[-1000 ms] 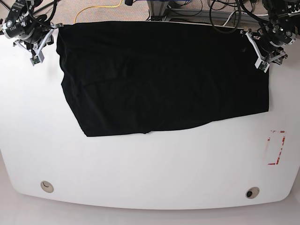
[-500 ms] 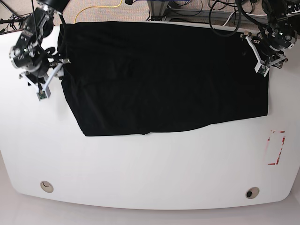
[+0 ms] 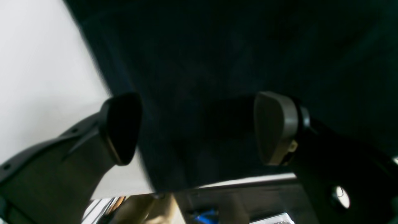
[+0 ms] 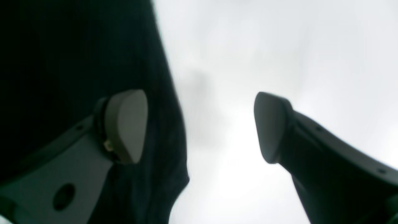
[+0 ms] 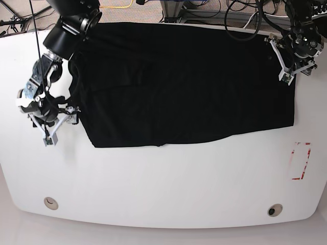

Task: Fold the T-shirt properly
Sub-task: 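Release the right gripper and move it to the shirt's opposite edge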

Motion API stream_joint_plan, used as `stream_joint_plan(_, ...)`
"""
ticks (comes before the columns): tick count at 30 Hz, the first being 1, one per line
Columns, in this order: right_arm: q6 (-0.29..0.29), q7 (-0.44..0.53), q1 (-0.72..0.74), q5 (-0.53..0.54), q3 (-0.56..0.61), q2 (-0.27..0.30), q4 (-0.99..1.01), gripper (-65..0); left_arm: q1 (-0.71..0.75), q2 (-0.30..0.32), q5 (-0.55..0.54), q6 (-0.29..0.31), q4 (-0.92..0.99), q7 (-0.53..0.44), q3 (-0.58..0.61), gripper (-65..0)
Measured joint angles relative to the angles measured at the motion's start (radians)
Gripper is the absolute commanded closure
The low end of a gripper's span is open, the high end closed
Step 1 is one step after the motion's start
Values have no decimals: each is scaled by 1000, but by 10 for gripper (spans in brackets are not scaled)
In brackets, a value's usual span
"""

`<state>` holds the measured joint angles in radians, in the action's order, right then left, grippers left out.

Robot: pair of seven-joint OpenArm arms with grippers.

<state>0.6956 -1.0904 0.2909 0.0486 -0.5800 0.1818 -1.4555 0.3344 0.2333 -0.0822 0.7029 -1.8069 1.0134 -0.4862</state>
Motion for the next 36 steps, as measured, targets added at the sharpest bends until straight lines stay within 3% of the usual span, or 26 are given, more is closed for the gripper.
stream_joint_plan(8, 2, 150, 93, -23, 45, -4, 212, -510, -26, -1, -15, -4, -40, 19, -3, -522)
stream_joint_plan(12, 1, 177, 111, -26, 81, 1, 313, -510, -16, -4, -4, -3, -57, 34, -6, -522)
stream_joint_plan(20, 0, 353, 150, -23, 91, -3, 492, -510, -47, -5, -8, -3, -68, 27, -5, -522)
stream_joint_plan(28, 0, 408, 159, -19, 100, -6, 536, -506, -50, -5, -6, -3, -69, 27, -66, -522)
stream_joint_plan(30, 0, 407, 159, -22, 122, -8, 536, -487, -61, -5, -6, -2, -69, 31, -77, -522)
stream_joint_plan(36, 0, 410, 159, -14, 173, -30, 534, -304, -128, -6, -10, -3, -64, 23, -149, -522)
